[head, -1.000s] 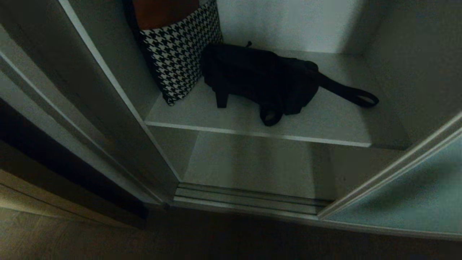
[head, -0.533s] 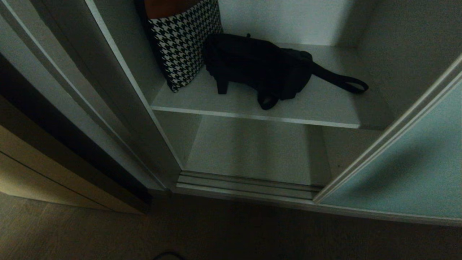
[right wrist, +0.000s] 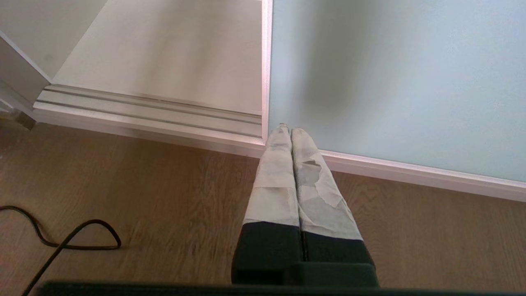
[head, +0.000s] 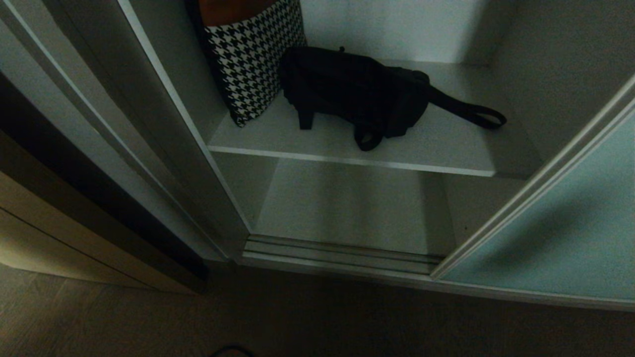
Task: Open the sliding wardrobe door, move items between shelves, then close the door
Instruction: Close the door
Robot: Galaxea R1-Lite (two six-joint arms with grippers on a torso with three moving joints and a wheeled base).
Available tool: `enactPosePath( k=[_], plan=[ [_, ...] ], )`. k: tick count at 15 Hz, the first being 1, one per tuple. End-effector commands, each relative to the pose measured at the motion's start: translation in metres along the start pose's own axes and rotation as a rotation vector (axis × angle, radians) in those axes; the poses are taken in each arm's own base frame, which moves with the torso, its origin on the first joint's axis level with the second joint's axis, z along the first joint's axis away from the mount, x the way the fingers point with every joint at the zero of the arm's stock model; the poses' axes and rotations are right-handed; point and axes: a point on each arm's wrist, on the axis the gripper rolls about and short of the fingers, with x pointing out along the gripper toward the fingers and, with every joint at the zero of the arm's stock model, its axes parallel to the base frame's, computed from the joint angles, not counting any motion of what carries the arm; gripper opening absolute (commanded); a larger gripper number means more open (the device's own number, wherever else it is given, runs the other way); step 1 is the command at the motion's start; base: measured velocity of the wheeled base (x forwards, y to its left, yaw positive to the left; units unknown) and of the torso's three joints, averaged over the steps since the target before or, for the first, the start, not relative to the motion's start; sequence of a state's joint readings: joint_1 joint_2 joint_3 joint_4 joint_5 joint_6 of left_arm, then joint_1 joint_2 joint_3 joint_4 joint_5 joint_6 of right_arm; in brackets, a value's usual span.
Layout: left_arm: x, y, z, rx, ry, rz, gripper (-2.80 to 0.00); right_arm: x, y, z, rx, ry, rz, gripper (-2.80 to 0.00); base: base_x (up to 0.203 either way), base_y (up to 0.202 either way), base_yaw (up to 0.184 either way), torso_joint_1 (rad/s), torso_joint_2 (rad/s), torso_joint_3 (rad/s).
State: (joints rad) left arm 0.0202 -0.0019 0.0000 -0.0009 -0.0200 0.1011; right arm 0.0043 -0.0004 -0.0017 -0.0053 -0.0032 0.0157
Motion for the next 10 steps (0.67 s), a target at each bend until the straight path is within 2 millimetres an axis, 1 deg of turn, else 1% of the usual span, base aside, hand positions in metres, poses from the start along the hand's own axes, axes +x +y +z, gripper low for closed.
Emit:
enactPosePath(
  k=[1, 10],
  plan=[
    [0.0004, 0.0000, -0.0003, 0.000, 0.004, -0.001, -2.80, -0.0001, 0.0000, 0.0000, 0.000, -0.002, 0.000, -2.80, 0.000, 0.000, 0.000, 0.000, 0.00, 0.000],
    [0.0003, -0.0001, 0.0002, 0.021, 0.005, -0.005, -2.80, 0.0002, 0.0000, -0.0004, -0.002, 0.001, -0.001, -2.80, 0.000, 0.000, 0.000, 0.000, 0.00, 0.000]
  ],
)
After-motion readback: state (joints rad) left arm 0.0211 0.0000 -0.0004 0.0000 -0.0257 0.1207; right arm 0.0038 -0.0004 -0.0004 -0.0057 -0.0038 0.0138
